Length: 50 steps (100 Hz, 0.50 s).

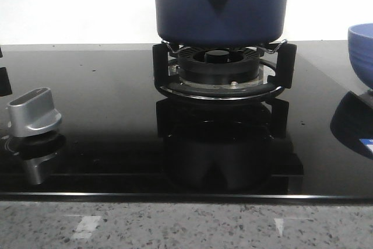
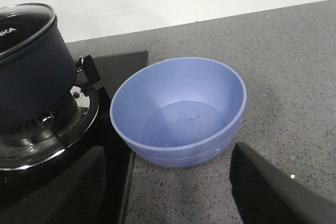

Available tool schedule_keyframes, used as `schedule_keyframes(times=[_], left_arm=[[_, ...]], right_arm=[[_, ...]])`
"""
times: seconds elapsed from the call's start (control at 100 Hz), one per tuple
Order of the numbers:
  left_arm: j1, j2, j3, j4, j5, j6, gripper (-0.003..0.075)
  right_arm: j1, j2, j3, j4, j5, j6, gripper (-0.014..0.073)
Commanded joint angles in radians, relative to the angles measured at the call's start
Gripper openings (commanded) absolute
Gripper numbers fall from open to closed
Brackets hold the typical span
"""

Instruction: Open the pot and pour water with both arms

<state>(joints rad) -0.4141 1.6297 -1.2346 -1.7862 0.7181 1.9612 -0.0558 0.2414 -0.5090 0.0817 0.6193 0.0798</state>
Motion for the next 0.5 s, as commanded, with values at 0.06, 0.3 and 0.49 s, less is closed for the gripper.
schedule_keyframes(times=[0.06, 0.3, 0.49], left_arm=[[-0.016, -0.025, -0.038, -0.086, 0.055, -0.006, 0.0526], [-0.053, 0.008, -0.083, -0.086, 0.023, -0.001, 0.0526], [-0.053, 0.045, -0.118, -0.086, 0.006, -0.001, 0.0526]], right_arm=[[0.002, 0.019, -0.034, -0.006, -0.075, -0.010, 0.0456], [0.002, 0.019, -0.034, -0.006, -0.077, -0.010, 0.0456], [0.002, 0.019, -0.034, -0.006, -0.074, -0.010, 0.0456]])
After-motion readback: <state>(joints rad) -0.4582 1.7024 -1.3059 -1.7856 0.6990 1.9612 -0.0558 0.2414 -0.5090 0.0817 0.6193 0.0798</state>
